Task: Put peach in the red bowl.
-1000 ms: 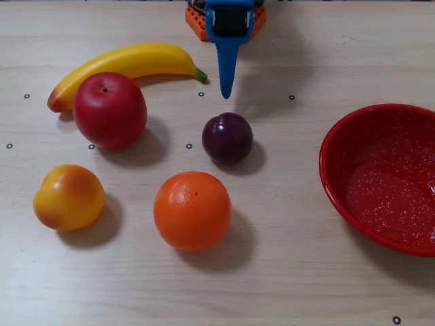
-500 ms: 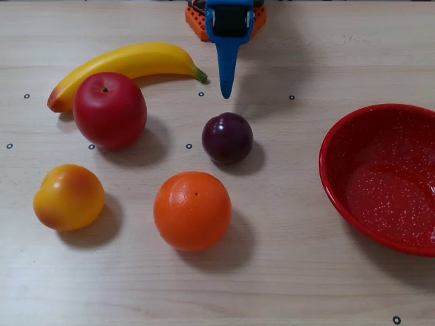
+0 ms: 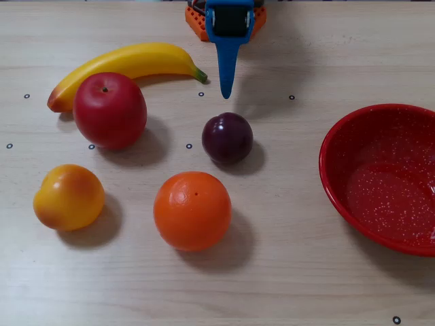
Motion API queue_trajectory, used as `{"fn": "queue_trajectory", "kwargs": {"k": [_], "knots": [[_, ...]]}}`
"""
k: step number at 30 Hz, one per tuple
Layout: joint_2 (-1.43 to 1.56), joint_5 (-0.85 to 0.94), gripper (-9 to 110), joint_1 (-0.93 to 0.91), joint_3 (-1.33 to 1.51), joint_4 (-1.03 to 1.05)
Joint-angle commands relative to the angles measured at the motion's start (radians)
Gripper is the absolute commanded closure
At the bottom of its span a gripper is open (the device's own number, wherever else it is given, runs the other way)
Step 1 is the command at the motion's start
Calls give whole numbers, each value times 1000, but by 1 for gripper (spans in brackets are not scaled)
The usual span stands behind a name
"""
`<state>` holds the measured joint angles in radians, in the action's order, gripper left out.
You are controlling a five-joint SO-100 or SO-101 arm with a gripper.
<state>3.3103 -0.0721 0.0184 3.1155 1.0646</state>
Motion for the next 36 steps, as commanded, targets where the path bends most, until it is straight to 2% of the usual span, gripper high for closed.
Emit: {"fn": "queue_trajectory", "kwargs": {"k": [1, 18, 36], "knots": [[21, 15, 102, 15, 14, -26], [12, 31, 102, 20, -2, -28], [-397, 140, 102, -8, -508, 9]]}}
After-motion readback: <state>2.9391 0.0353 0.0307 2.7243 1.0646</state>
